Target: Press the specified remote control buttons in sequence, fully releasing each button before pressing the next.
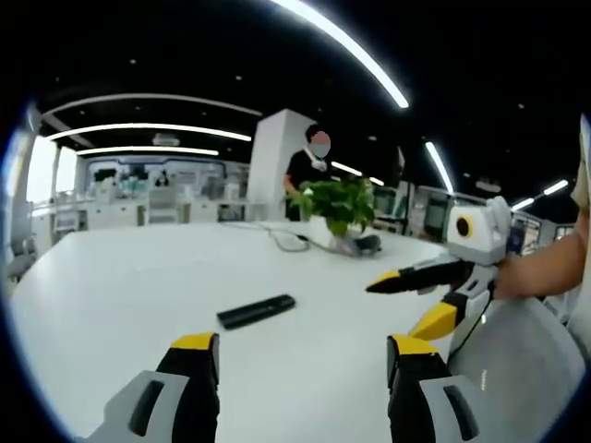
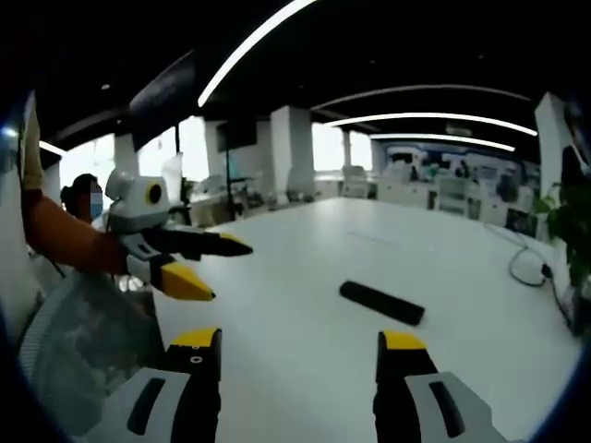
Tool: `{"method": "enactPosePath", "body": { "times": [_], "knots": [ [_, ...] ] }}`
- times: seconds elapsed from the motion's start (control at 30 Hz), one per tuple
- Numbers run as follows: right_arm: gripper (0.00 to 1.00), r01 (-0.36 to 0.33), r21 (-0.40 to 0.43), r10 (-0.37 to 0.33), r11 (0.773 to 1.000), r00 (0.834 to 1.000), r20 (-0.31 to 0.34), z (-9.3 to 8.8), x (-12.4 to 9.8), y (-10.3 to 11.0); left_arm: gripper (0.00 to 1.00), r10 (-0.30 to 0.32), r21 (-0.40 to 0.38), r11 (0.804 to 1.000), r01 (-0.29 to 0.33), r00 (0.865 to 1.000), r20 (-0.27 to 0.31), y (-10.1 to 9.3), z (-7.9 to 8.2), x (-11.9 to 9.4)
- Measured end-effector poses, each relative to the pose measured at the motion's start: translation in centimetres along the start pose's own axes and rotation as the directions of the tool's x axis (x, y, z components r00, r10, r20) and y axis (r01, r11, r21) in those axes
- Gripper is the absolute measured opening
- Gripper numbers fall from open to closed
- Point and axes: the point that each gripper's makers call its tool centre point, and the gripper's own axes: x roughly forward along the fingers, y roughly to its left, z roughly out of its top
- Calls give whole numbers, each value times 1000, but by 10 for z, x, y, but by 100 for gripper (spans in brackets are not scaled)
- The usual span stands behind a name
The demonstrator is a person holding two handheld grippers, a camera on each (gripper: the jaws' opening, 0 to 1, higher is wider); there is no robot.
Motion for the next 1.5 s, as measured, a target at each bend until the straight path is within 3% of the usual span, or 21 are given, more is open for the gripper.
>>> {"method": "enactPosePath", "body": {
  "times": [1.5],
  "knots": [
    [64,-13,-17,13,1000,1000,-11,-1,1,4,76,15,30,999,-15,1000,-14,0,-1,-1]
  ]
}}
